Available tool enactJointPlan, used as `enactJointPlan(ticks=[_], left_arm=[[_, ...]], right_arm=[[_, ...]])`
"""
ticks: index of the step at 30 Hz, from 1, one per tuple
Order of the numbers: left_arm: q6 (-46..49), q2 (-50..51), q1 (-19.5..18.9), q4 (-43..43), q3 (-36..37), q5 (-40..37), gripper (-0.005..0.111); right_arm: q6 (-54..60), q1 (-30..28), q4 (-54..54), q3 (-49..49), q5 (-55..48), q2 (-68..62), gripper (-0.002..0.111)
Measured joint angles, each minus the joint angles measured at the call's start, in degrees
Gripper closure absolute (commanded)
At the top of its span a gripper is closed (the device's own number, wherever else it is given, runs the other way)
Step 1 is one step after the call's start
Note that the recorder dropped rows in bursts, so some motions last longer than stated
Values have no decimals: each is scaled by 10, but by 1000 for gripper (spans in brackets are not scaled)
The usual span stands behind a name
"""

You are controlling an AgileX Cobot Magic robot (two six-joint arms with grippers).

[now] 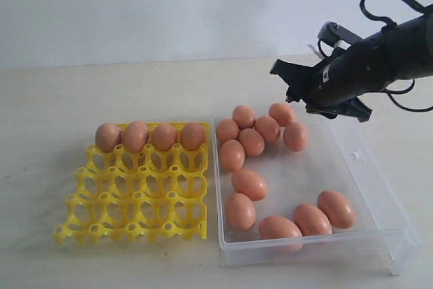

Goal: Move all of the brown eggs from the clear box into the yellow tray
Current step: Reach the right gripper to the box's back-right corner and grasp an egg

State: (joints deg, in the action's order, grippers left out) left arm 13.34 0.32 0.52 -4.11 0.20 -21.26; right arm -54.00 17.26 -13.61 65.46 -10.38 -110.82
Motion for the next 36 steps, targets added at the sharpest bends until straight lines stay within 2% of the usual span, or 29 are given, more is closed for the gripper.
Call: enactJointPlan(ticks=[6,10,12,20,32,34,36], left_arm=[[0,0,0,0,0,0,107],[0,0,0,0,0,0,107],[0,0,0,0,0,0,107],[0,0,0,0,0,0,107],[0,0,0,0,0,0,107],[0,0,0,0,0,0,107],[0,0,0,0,0,0,107]], right_arm=[[189,0,-1,0,-92,42,63],[214,-1,31,0,-149,44,47],[217,-1,70,0,-153,44,41],[186,-1,127,1,-142,24,41],[105,-1,136,1,-79,-24,41],[105,0,136,6,-74,-30,49],[105,0,136,6,-67,-33,68]])
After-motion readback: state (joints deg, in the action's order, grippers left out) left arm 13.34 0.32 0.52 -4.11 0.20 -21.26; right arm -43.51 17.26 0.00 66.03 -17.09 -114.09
